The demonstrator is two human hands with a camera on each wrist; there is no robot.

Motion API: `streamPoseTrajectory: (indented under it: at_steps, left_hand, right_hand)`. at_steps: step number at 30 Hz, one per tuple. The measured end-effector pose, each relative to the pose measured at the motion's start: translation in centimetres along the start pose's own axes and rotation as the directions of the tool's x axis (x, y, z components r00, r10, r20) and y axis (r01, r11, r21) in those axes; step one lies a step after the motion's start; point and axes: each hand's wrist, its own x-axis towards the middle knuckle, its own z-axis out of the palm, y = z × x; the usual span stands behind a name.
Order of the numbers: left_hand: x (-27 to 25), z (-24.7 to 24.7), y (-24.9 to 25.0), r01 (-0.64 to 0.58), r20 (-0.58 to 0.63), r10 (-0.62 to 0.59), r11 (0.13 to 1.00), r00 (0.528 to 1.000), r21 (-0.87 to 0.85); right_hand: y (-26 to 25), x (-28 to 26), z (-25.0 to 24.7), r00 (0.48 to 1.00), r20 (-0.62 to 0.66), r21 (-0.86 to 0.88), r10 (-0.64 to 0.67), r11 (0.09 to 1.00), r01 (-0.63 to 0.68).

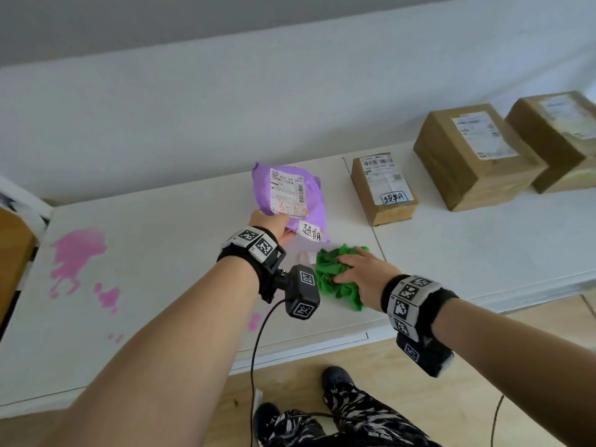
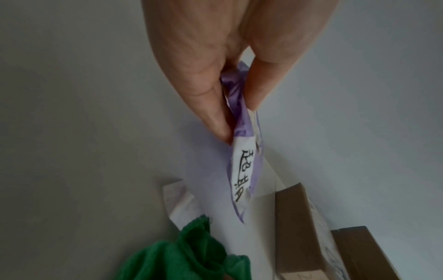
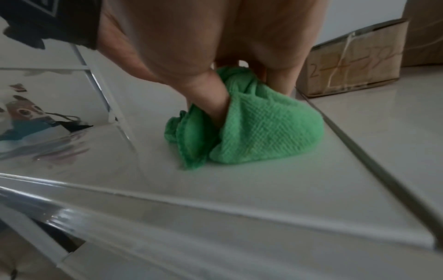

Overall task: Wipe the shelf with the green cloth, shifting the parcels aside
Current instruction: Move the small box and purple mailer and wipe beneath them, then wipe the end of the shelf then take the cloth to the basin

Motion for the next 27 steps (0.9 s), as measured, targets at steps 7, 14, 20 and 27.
streamPoseTrajectory:
  at_steps: [7, 14, 20, 27]
  left_hand:
    - [1.0, -1.5, -1.8, 0.005, -0.194, 0.050, 0.961, 0.980, 0.276]
    - [-1.1, -5.0, -2.8, 0.000, -0.215, 0.074, 0.945, 0.974, 0.328]
    - [-4.0, -9.0, -4.1, -0.015, -0.215, 0.154, 0.843, 0.964, 0.537]
    - [-6.5, -16.1, -6.4, -0.101, -0.121, 0.267, 0.689, 0.956, 0.718]
  right_hand:
    - [-0.2, 0.3, -0.6, 0.999, 0.035, -0.086, -0.015, 0.996, 0.018]
    - [-3.1, 0.4, -0.3, 0.995, 0.023, -0.213, -0.102, 0.972, 0.104]
    - [-8.6, 1.6, 1.9, 0.979, 0.023, -0.261, -0.204, 0.944, 0.203]
    - [-10.0, 1.0, 3.0, 0.999, -0.035, -0.118, 0.004, 0.993, -0.008]
